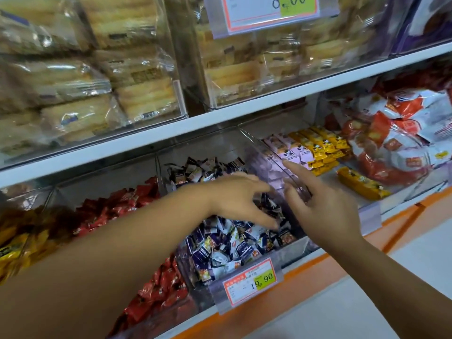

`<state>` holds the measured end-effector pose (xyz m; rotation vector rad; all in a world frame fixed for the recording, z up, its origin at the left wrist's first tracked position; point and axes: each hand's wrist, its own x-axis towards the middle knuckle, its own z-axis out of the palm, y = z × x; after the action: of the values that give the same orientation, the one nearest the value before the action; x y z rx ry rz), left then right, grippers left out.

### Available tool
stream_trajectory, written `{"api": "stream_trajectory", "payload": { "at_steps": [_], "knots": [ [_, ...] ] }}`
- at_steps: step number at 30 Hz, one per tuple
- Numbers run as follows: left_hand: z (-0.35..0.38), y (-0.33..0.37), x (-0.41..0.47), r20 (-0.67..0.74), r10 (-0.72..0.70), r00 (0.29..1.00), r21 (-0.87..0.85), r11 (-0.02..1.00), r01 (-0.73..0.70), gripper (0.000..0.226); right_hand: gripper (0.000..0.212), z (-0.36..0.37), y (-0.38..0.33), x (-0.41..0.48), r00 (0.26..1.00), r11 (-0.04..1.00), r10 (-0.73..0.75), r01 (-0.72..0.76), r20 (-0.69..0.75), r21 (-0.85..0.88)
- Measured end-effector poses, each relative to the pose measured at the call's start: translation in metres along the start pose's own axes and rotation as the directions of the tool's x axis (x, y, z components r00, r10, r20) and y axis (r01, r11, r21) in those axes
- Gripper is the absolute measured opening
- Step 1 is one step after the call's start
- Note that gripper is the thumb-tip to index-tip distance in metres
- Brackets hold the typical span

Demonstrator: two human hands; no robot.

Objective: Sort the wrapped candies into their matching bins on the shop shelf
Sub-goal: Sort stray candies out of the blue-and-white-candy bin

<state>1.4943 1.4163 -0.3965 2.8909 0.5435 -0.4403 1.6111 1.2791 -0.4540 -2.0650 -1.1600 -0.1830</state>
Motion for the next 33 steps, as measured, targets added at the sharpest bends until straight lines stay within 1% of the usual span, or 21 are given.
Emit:
{"api": "stream_trajectory", "payload": {
  "at_steps": [3,4,6,8,9,12,15,17,18,20,22,24,26,27,31,33],
  "knots": [
    [0.017,0.006,0.017,0.122,-0.015,0.992,0.06,0.998,0.008,0.081,0.044,0.001,0.001,0.0,1.0,1.0,-0.017,0.017,-0.01,0.008],
    [0.019,0.004,0.021,0.139,-0.015,0.99,0.071,0.997,0.005,0.081,0.044,0.002,0.002,0.001,1.0,1.0,-0.019,0.019,-0.008,0.003],
    [0.018,-0.001,0.025,0.158,-0.003,0.987,0.161,0.987,-0.023,0.078,0.044,0.001,0.004,0.001,1.0,1.0,-0.018,0.018,0.001,-0.011],
    [0.018,-0.007,0.023,0.169,0.004,0.986,0.258,0.965,-0.048,0.07,0.044,0.0,0.004,-0.001,1.0,1.0,-0.017,0.017,0.022,-0.011],
    [0.018,-0.011,0.021,0.169,0.008,0.986,0.274,0.96,-0.055,0.067,0.044,0.0,0.004,-0.001,0.999,1.0,-0.015,0.015,0.028,-0.009],
    [0.015,-0.02,0.013,0.146,0.036,0.989,0.237,0.969,-0.07,0.057,0.044,0.001,0.004,0.0,1.0,1.0,-0.025,0.025,0.012,-0.01],
    [0.009,-0.027,0.001,0.111,0.086,0.99,0.17,0.98,-0.104,0.041,0.045,0.001,0.005,0.0,0.999,0.999,-0.032,0.033,0.017,-0.021],
    [0.003,-0.032,-0.007,0.105,0.064,0.992,0.158,0.984,-0.08,0.036,0.045,0.001,0.005,-0.001,0.999,0.999,-0.039,0.039,0.001,-0.022],
    [0.0,-0.032,-0.011,0.109,0.038,0.993,0.173,0.983,-0.057,0.038,0.044,0.001,0.005,-0.001,0.999,0.999,-0.042,0.041,-0.015,-0.023],
    [-0.006,-0.024,-0.012,0.121,0.004,0.993,0.196,0.98,-0.028,0.048,0.043,0.003,0.005,0.0,0.997,0.998,-0.051,0.049,-0.054,-0.034],
    [-0.004,-0.004,-0.004,0.077,0.068,0.995,0.134,0.988,-0.078,0.059,0.042,0.004,0.004,0.0,0.995,0.998,-0.063,0.06,-0.077,-0.033],
    [0.003,0.015,0.007,0.073,0.137,0.988,0.056,0.988,-0.141,0.056,0.04,0.003,0.004,-0.001,0.993,0.997,-0.068,0.065,-0.093,-0.035],
    [0.014,0.022,0.016,0.143,0.124,0.982,0.028,0.991,-0.129,0.048,0.041,0.003,0.003,0.0,0.994,0.997,-0.058,0.053,-0.092,-0.048],
    [0.019,0.021,0.018,0.179,0.095,0.979,0.053,0.993,-0.106,0.049,0.042,0.003,0.004,0.0,0.994,0.997,-0.056,0.051,-0.089,-0.054],
    [0.02,0.008,0.017,0.256,0.029,0.966,0.286,0.952,-0.104,0.068,0.043,0.002,0.005,-0.001,0.996,0.997,-0.063,0.061,-0.055,-0.037],
    [0.018,-0.002,0.01,0.269,-0.016,0.963,0.331,0.941,-0.077,0.072,0.042,0.002,0.005,-0.001,0.996,0.997,-0.073,0.073,-0.056,-0.008]
  ]
}}
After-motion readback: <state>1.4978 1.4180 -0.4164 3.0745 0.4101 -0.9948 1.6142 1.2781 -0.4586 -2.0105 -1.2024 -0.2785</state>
